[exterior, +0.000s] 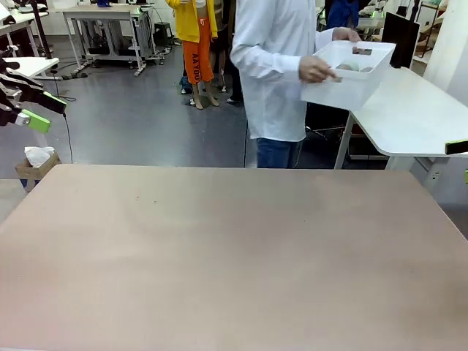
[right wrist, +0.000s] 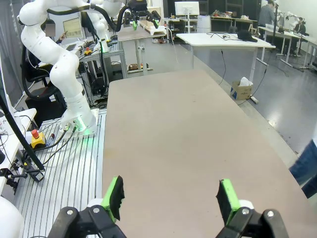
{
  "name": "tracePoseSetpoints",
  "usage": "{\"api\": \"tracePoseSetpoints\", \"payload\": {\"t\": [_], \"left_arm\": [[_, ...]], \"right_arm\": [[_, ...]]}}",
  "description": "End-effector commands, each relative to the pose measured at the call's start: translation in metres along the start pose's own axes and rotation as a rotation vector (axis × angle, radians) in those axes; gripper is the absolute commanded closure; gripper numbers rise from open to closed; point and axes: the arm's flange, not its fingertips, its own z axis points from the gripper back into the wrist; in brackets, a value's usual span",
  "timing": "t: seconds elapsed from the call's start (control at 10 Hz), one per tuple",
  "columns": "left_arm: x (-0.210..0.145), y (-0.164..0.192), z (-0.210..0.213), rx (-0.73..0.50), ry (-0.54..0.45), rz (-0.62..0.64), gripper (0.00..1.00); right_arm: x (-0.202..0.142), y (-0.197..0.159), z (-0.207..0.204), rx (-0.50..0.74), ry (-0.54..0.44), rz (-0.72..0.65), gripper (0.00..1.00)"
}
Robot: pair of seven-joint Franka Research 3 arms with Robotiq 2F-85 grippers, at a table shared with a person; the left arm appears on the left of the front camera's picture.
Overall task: Stack the cups and store them in the basket.
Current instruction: Place the stack of Reusable plastic cups into the Pantry Basket.
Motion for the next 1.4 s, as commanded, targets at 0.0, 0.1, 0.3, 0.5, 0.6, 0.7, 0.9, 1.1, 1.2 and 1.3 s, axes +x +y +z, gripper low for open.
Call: {"api": "tracePoseSetpoints", "payload": {"t": [0.0,0.1,0.3,0.5,0.6,0.7,0.9,1.1,1.2,1.3], "left_arm": [[0.0029,0.0003,0.0009,-0.004,-0.016,0.016,0.00],[0.0029,0.0003,0.0009,-0.004,-0.016,0.016,0.00],[0.0029,0.0003,0.0009,-0.004,-0.016,0.016,0.00],[0.0029,0.0003,0.0009,-0.004,-0.016,0.016,0.00],[0.0029,0.0003,0.0009,-0.004,-0.016,0.016,0.00],[0.0029,0.0003,0.0009,-0.004,-0.016,0.016,0.00],[0.0029,0.0003,0.0009,-0.004,-0.016,0.016,0.00],[0.0029,0.0003,0.0009,-0.004,-0.016,0.016,0.00],[0.0029,0.0003,0.0009,-0.004,-0.016,0.016,0.00],[0.0029,0.0003,0.0009,-0.004,-0.016,0.016,0.00]], "right_arm": [[0.0047,0.0003,-0.0002,-0.006,-0.022,-0.017,0.00],[0.0047,0.0003,-0.0002,-0.006,-0.022,-0.017,0.00],[0.0047,0.0003,-0.0002,-0.006,-0.022,-0.017,0.00],[0.0047,0.0003,-0.0002,-0.006,-0.022,-0.017,0.00],[0.0047,0.0003,-0.0002,-0.006,-0.022,-0.017,0.00],[0.0047,0.0003,-0.0002,-0.006,-0.022,-0.017,0.00],[0.0047,0.0003,-0.0002,-0.006,-0.022,-0.017,0.00],[0.0047,0.0003,-0.0002,-0.006,-0.022,-0.017,0.00],[0.0047,0.0003,-0.0002,-0.006,-0.022,-0.017,0.00],[0.0047,0.0003,-0.0002,-0.006,-0.022,-0.017,0.00]]}}
